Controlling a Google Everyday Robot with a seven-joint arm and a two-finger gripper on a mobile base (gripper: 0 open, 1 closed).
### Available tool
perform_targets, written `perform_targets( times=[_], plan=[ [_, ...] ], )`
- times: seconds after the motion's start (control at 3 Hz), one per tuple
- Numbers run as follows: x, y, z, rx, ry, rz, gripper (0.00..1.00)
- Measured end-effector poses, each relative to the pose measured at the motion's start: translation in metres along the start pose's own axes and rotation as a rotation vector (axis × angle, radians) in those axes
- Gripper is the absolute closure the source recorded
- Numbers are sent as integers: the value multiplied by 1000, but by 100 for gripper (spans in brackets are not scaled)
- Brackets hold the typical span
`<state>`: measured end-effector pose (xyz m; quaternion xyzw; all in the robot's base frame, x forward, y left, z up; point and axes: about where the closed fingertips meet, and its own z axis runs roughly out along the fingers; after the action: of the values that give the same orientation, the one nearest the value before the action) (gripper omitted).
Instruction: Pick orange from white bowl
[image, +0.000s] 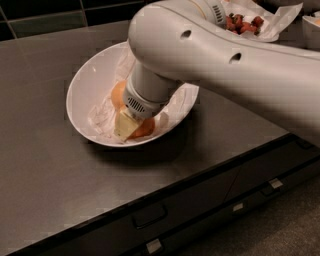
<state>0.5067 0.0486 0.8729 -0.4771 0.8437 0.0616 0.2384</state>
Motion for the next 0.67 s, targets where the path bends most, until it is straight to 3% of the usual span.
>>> perform_targets(
  times=[0.67],
  plan=[
    [-2, 1, -8, -7, -23, 1, 96]
  ],
)
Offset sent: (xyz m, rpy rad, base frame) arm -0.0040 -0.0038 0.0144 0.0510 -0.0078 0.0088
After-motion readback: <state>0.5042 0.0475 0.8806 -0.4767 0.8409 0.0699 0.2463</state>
